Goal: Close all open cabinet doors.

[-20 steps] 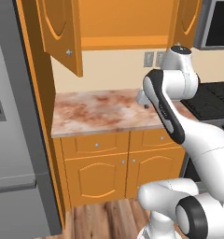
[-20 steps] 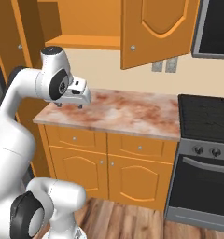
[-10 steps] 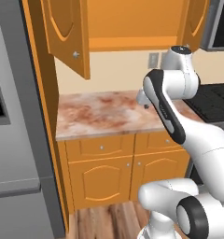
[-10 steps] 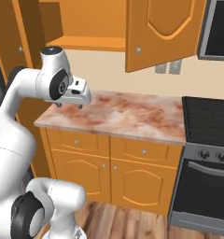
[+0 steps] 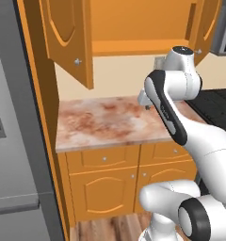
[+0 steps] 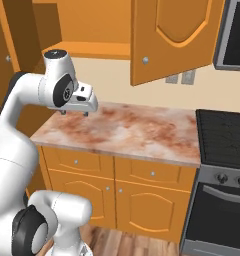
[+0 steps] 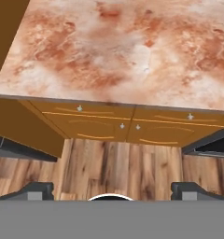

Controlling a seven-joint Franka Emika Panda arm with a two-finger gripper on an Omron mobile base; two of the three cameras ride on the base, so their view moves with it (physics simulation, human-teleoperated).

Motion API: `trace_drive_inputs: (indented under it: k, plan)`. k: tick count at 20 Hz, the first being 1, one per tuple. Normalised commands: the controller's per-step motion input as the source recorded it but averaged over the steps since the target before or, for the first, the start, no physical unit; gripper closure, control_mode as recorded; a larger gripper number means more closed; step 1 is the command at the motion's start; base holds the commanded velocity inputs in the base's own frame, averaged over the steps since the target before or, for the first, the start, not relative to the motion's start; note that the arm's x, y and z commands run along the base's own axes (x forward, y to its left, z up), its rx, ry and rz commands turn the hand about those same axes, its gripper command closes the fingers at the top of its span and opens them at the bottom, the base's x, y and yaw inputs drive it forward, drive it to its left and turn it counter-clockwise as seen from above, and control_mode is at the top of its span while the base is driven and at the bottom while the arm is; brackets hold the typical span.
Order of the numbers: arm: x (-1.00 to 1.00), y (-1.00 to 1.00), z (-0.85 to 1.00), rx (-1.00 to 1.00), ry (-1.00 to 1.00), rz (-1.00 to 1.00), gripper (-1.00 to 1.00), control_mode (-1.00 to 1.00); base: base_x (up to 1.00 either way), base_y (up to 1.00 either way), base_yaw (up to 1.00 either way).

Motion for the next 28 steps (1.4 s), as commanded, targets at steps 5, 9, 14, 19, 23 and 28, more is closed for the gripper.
trace_drive_inputs:
  k: [5,9,14,19,23,28]
  plan:
    - [0.00,0.00,0.00,0.00,0.00,0.00,-1.00,1.00,0.52,0.13,0.00]
    - [0.00,0.00,0.00,0.00,0.00,0.00,-1.00,1.00,0.52,0.09,0.00]
    - [0.00,0.00,0.00,0.00,0.00,0.00,-1.00,1.00,0.48,0.08,0.00]
    - [0.00,0.00,0.00,0.00,0.00,0.00,-1.00,1.00,0.27,0.03,0.00]
    - [0.00,0.00,0.00,0.00,0.00,0.00,-1.00,1.00,0.00,0.00,0.00]
    - [0.00,0.00,0.00,0.00,0.00,0.00,-1.00,1.00,0.00,0.00,0.00]
